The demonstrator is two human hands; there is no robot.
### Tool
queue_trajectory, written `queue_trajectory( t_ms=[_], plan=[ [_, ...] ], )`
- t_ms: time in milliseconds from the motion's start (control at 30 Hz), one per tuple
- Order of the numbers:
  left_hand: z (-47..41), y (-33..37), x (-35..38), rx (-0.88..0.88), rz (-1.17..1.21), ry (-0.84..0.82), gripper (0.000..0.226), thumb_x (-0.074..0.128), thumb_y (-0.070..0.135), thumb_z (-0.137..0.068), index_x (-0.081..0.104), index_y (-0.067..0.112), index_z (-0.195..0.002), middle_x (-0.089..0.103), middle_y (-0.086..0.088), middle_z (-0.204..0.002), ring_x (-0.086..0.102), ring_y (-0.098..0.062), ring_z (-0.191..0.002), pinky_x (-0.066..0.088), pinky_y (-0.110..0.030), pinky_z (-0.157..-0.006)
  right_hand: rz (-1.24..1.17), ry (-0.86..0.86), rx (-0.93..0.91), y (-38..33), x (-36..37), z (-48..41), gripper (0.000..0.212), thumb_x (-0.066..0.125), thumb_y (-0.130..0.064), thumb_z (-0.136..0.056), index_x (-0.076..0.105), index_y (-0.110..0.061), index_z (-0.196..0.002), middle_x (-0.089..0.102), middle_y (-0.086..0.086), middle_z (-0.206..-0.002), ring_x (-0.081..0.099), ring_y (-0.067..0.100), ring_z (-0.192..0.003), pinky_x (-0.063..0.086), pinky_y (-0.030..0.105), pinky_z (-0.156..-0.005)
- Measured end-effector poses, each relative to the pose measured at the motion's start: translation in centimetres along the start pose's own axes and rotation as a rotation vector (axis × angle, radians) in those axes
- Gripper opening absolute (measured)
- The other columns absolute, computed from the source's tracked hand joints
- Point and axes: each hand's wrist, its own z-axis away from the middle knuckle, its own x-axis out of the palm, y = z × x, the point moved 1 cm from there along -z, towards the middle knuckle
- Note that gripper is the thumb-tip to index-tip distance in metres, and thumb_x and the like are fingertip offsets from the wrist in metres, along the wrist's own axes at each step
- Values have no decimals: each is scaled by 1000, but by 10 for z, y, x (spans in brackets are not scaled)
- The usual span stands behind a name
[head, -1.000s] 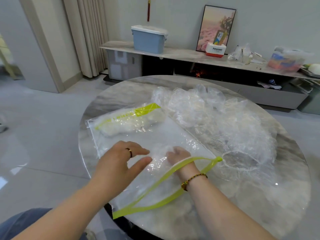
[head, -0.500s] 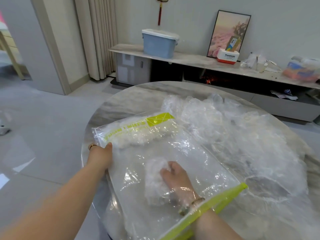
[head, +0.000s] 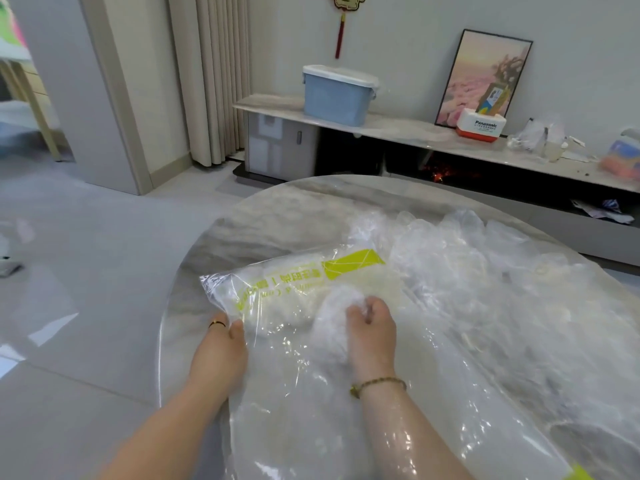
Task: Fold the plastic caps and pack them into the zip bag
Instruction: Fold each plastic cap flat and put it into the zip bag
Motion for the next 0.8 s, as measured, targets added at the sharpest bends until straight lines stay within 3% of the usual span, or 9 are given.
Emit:
queue_trajectory(
  t_ms=[100, 167, 233, 367, 467, 533, 600, 667, 800],
  plan=[
    [-1, -1, -1, 19, 19, -4, 24, 33, 14, -99, 44, 2, -81, 48, -17, -74, 47, -34, -76, 24, -32, -63, 87, 99, -36, -16, 3, -13, 31, 44, -9, -93, 51, -8, -123, 59, 9, -109, 52, 26, -108, 33, 24, -80],
    [-1, 1, -1, 34, 13, -10, 32, 33, 13, -99, 31, 11, -67, 38, -7, -63, 37, -22, -59, 21, -35, -57, 180, 98, -35, -25, 6, -21, 35, 41, -14, -95, 48, -13, -129, 56, 6, -126, 49, 25, -117, 33, 24, -84],
    [-1, 2, -1, 40, -10, -20, 33, 33, 14, -98, 28, 12, -66, 35, -6, -61, 33, -19, -55, 22, -35, -55, 295, 64, -63, -30, 12, -30, 32, 40, -17, -95, 50, -16, -126, 56, 6, -127, 50, 25, -116, 36, 27, -85],
    [-4, 0, -1, 46, 17, -48, 32, 34, 14, -98, 31, 14, -66, 36, -3, -62, 34, -17, -56, 23, -35, -58, 327, 37, -134, -36, 16, -51, 17, 42, -20, -91, 56, -11, -96, 61, 17, -103, 51, 30, -91, 36, 32, -73],
    [-3, 0, -3, 55, 26, -61, 25, 34, 14, -98, 39, 7, -75, 44, -7, -68, 42, -21, -63, 28, -34, -64, 147, 4, -50, -37, 12, -71, 27, 45, -20, -87, 61, -3, -101, 53, 8, -89, 43, 19, -80, 33, 21, -64],
    [-2, 1, -4, 43, 19, -61, 23, 35, 15, -98, 47, -5, -96, 55, -23, -91, 51, -37, -88, 38, -39, -78, 5, -34, 92, -35, 11, -81, 28, 50, -13, -90, 59, -2, -114, 55, 3, -90, 47, 20, -75, 39, 18, -55],
    [-3, 1, -3, 25, -9, -52, 34, 35, 17, -98, 43, -10, -117, 50, -28, -120, 46, -40, -113, 37, -40, -92, -218, -109, 224, -31, 12, -81, 27, 54, -11, -88, 59, -4, -114, 61, 6, -90, 54, 17, -68, 46, 20, -59],
    [-4, 0, -2, 22, -18, -56, 39, 35, 19, -99, 39, -9, -125, 44, -29, -129, 42, -40, -119, 35, -41, -97, -364, -145, 235, -25, 9, -75, 11, 53, -3, -86, 63, -9, -84, 60, 4, -70, 55, 9, -55, 44, 16, -51],
    [-6, -2, 0, 20, -15, -52, 40, 34, 23, -99, 41, 5, -134, 52, -17, -129, 48, -33, -117, 36, -36, -94, -418, -27, 92, -6, 4, -58, 34, 57, -1, -80, 42, -20, -57, 44, -11, -39, 40, 0, -38, 35, 20, -49]
  ],
)
